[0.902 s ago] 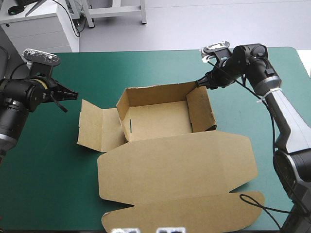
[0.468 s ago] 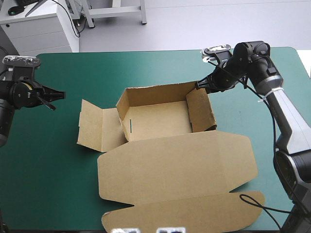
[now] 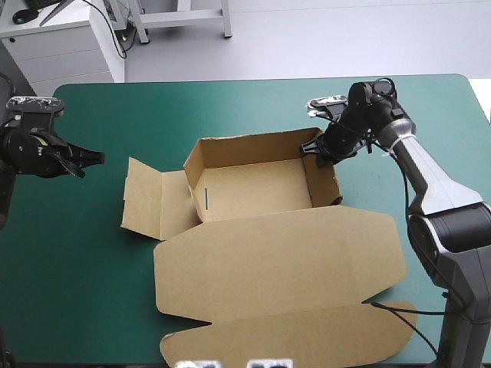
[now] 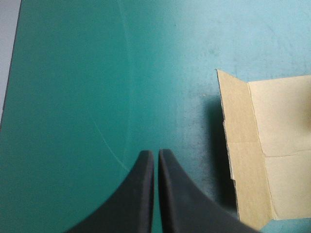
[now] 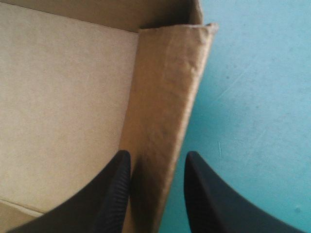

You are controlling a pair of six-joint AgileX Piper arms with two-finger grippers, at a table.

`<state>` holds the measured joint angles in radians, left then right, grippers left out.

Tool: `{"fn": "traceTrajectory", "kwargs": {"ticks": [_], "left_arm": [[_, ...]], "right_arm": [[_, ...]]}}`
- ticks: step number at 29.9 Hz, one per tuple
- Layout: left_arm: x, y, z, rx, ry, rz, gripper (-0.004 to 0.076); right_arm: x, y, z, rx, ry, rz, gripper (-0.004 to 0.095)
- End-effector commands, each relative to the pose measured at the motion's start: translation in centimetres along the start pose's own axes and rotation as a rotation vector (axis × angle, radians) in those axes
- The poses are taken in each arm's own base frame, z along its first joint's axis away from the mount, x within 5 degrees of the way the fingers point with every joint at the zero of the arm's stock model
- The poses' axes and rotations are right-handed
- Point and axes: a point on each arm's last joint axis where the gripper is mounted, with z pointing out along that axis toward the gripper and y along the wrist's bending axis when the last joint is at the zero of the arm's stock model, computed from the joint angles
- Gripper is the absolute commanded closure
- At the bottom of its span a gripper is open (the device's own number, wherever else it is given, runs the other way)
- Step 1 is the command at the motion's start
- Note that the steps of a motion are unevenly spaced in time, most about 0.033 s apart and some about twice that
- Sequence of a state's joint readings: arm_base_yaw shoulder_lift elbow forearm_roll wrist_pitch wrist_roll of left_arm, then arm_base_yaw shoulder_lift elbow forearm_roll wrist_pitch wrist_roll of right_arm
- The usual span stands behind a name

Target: Fold the box

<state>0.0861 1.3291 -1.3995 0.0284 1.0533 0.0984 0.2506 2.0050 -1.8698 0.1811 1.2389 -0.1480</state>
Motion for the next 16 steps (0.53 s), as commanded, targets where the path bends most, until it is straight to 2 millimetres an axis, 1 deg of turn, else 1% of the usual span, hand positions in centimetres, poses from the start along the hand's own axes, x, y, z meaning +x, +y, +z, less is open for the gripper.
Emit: {"fn": "traceTrajectory", "kwargs": {"ticks": [1, 4, 5, 7, 9, 13, 16], "left_arm": [[-0.7, 0.1, -1.7, -0.006, -0.093, -0.004, 0.0715], [-0.6, 0.1, -1.7, -0.003, -0.085, -0.005, 0.0715], [-0.6, 0.1, -1.7, -0.003, -0.085, -0.005, 0.0715], [-0.6, 0.1, -1.7, -0.003, -0.085, -0.005, 0.0715], [-0.7, 0.1, -1.6, -0.003, -0.087, -0.005, 0.0715], [-0.7, 0.1, -1.4, -0.004, -0.083, -0.006, 0.0715], [-0.8, 0.1, -1.3, -0.005, -0.094, -0.006, 0.0715]], "right_arm": [[-0.2, 0.2, -1.1, -0.008, -0.028, -0.017, 0.0575], [-0.3, 0.2, -0.3, -0.015, -0.010, -0.023, 0.0590], [-0.3, 0.2, -0.1, -0.015, -0.005, -0.027, 0.0624], [-0.3, 0.2, 0.0, -0.016, -0.004, -0.032, 0.0755], [-0.3, 0.1, 0.0, -0.014, -0.003, -0.035, 0.0930], [-0.4, 0.2, -0.1, -0.013, -0.020, -0.028, 0.0926], [-0.5, 0.2, -1.2, -0.008, -0.064, -0.007, 0.0926]]}}
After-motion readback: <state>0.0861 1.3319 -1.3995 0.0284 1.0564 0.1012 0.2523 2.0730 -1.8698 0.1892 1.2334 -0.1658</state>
